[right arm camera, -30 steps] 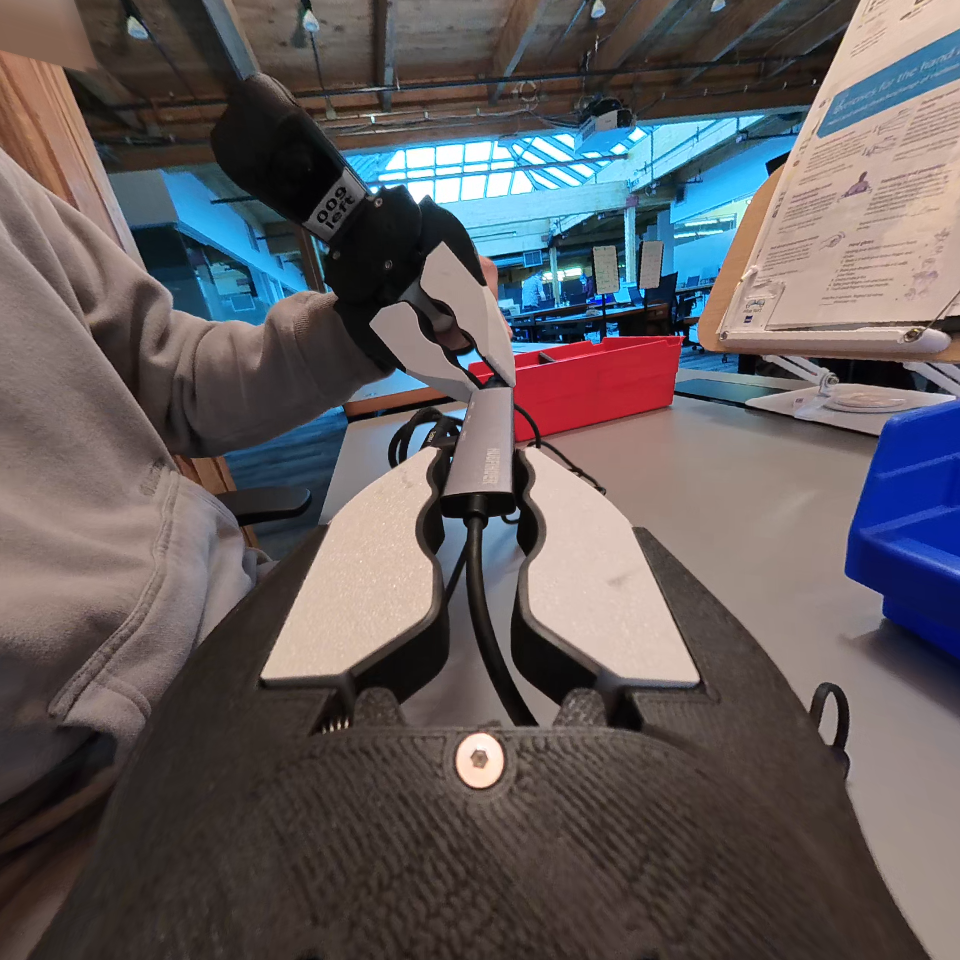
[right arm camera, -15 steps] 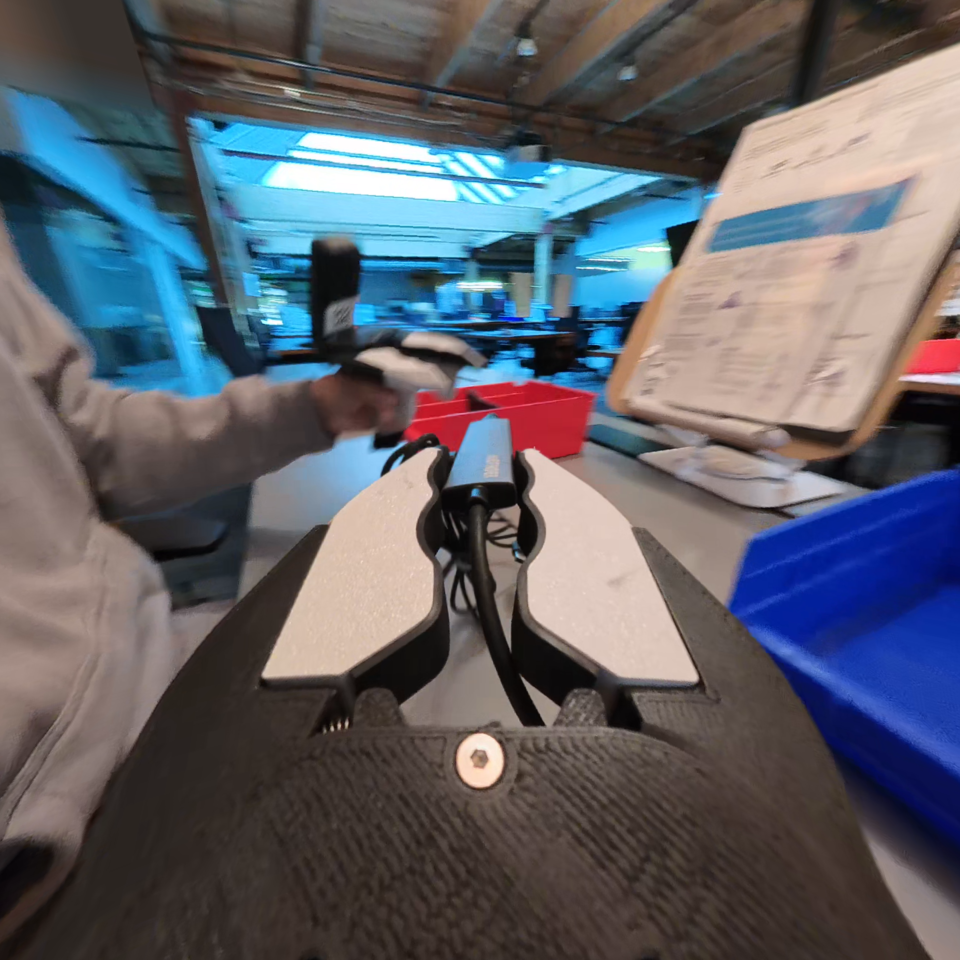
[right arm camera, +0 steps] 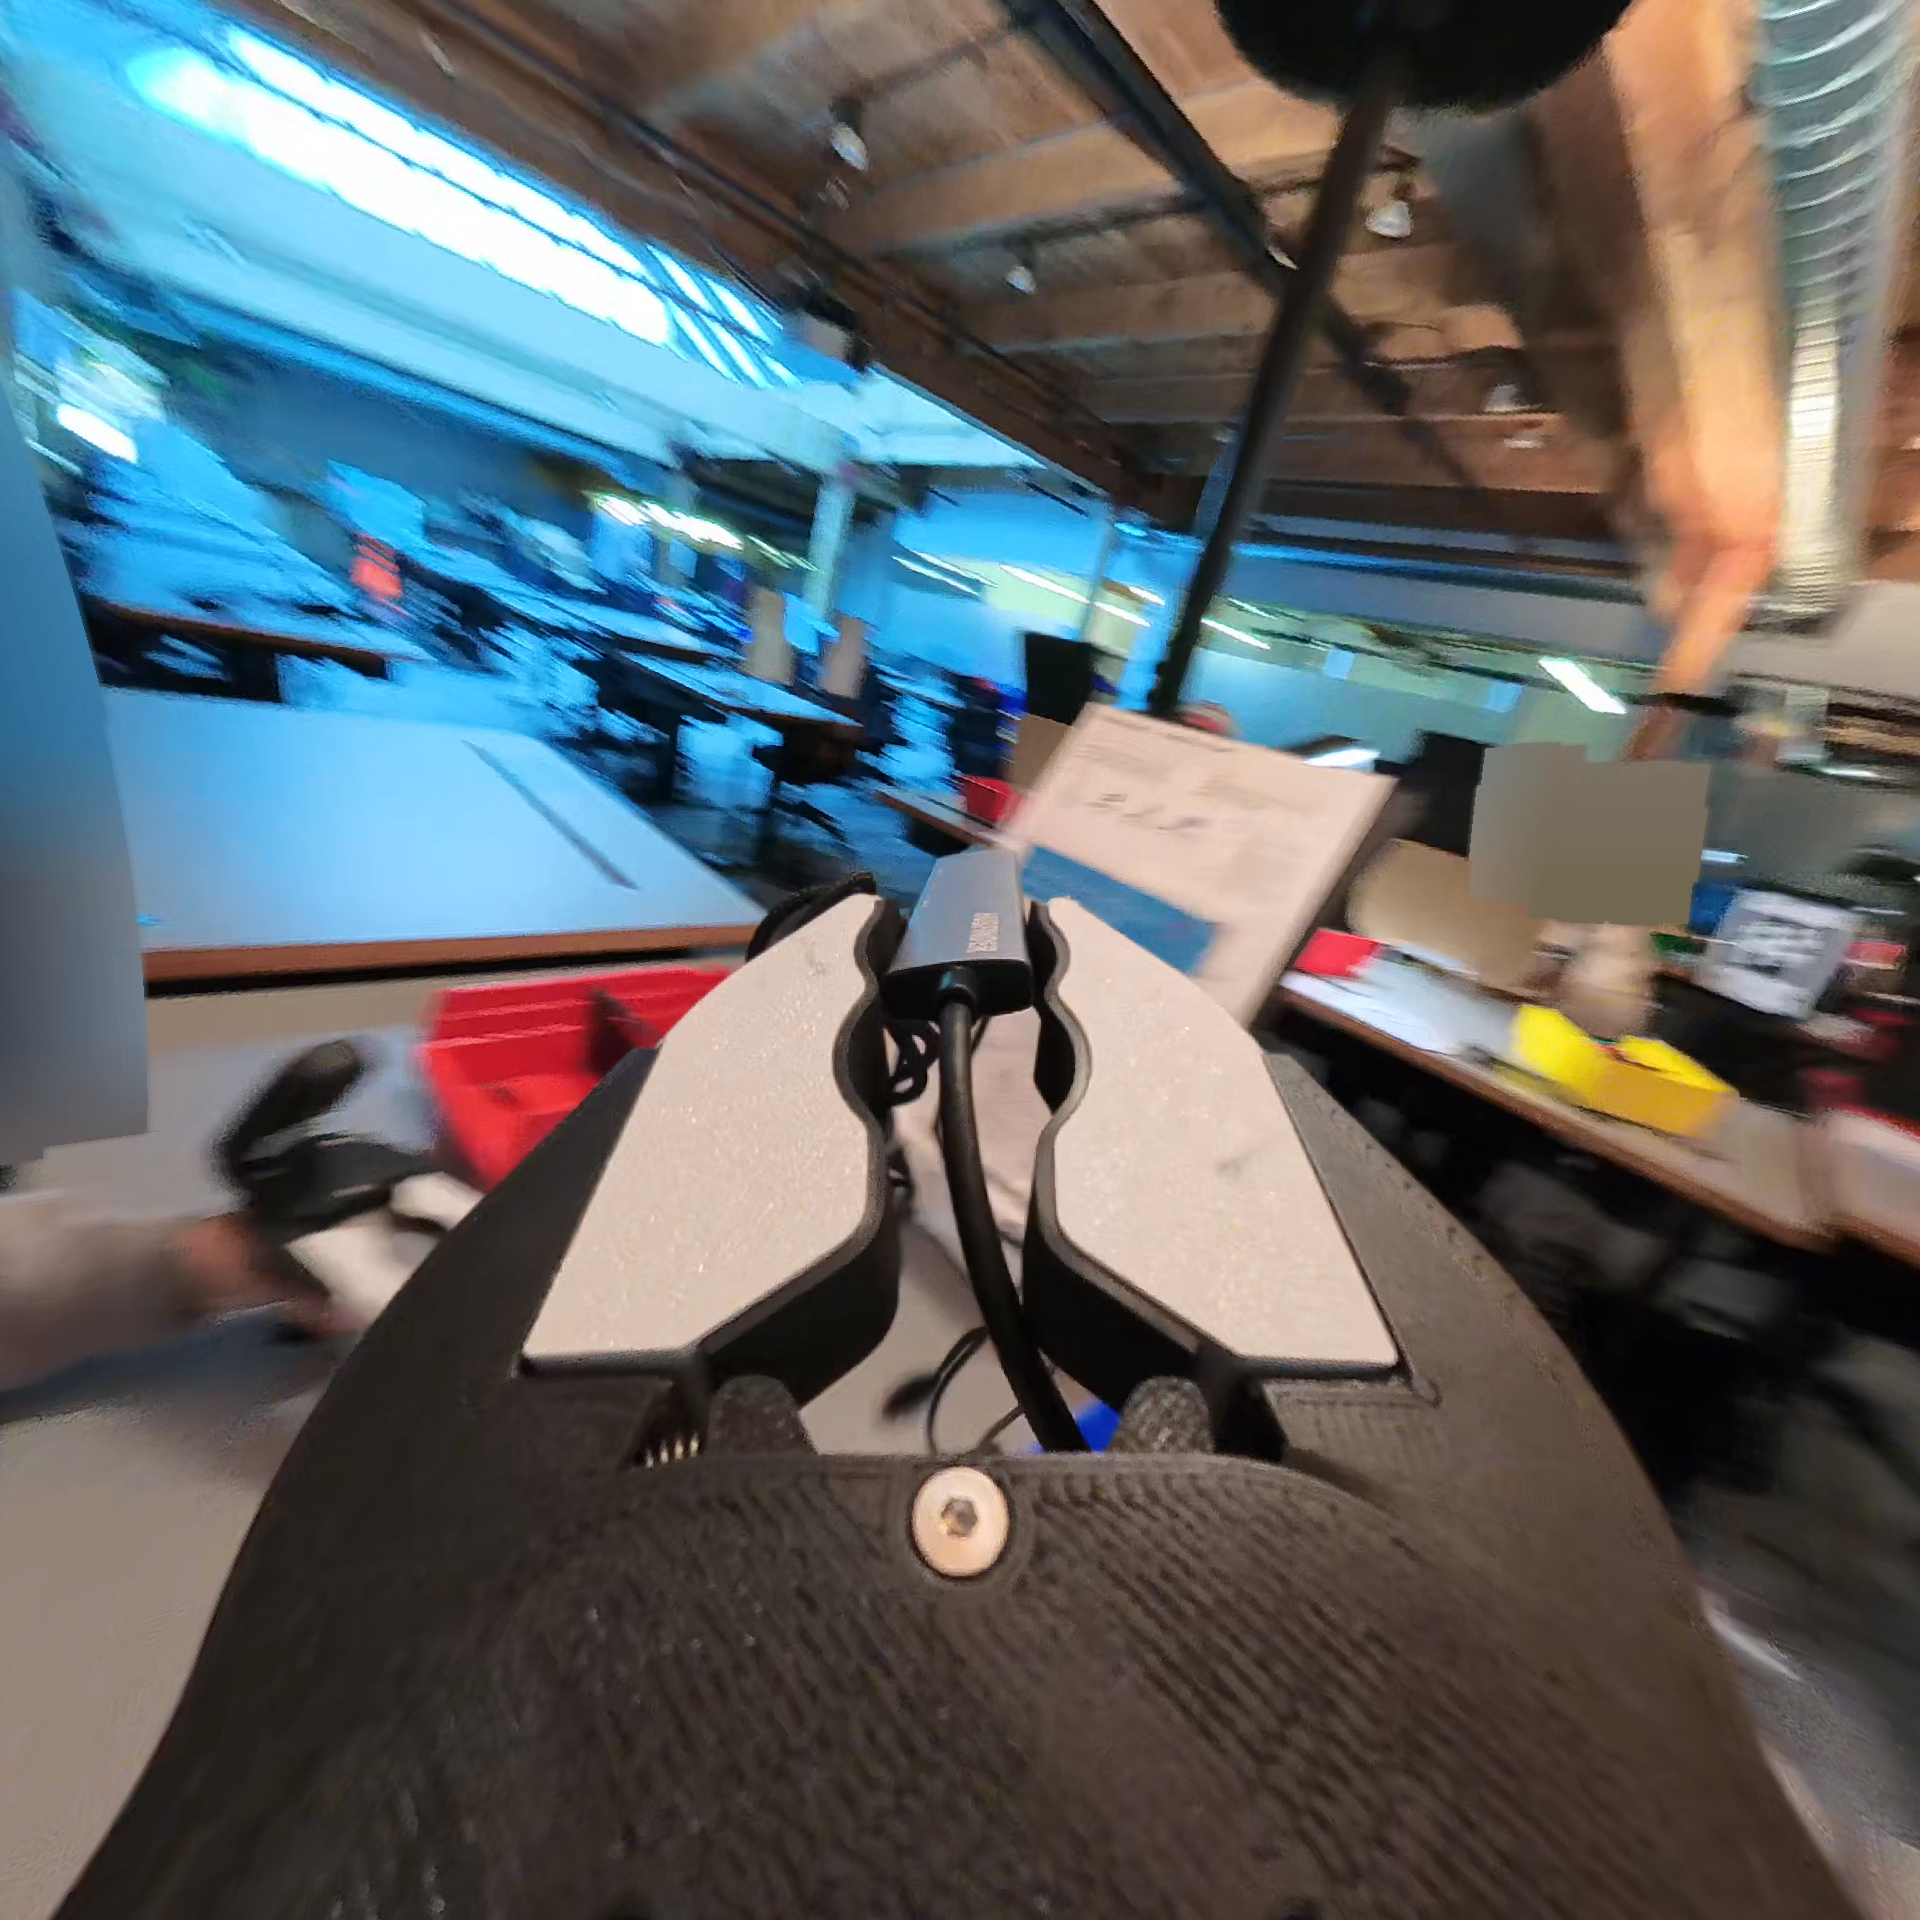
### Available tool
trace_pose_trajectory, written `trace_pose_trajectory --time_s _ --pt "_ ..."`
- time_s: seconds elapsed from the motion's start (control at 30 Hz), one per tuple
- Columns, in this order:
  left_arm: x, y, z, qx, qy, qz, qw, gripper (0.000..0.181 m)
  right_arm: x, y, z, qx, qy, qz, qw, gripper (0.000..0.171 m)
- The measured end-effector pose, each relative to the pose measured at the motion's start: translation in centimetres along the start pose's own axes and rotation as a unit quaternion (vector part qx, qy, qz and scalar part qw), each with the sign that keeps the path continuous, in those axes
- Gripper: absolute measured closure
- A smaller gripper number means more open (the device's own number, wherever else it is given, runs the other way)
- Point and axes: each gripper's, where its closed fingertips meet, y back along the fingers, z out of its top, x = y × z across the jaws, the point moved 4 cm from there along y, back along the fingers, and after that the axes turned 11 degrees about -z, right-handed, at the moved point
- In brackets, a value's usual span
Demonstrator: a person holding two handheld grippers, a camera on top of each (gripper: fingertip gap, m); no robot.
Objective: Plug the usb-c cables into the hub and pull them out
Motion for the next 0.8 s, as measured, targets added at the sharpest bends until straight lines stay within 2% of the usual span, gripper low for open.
trace_pose_trajectory --time_s 0.1,0.17,0.33,0.47,0.57,0.7,0.8 --pt "-0.1 -0.6 -0.1 -0.009 0.003 -0.014 1.000 0.135 -3.3 -2.9 0.0 0.050 0.047 -0.062 0.996 0.147" --pt "0.0 -0.8 0.0 -0.011 0.000 -0.019 1.000 0.135 -5.5 -4.7 -1.9 0.100 0.068 -0.112 0.986 0.147" --pt "-0.3 -1.1 -0.1 0.001 -0.008 -0.035 0.999 0.136 -9.3 -7.6 -12.2 0.265 0.045 -0.200 0.942 0.147" --pt "-0.7 -0.8 -0.3 0.006 -0.017 -0.040 0.999 0.137 -9.8 -9.0 -20.6 0.357 -0.033 -0.213 0.909 0.147" --pt "-0.7 -0.5 -0.3 0.002 -0.016 -0.034 0.999 0.138 -10.0 -10.3 -23.9 0.360 -0.111 -0.222 0.900 0.147" --pt "-0.8 -0.1 -0.2 -0.005 -0.011 -0.028 1.000 0.140 -10.9 -11.1 -26.6 0.292 -0.261 -0.234 0.890 0.147" --pt "-1.2 0.0 -0.3 -0.001 -0.017 -0.027 0.999 0.140 -11.7 -10.0 -29.3 0.239 -0.355 -0.244 0.870 0.147"
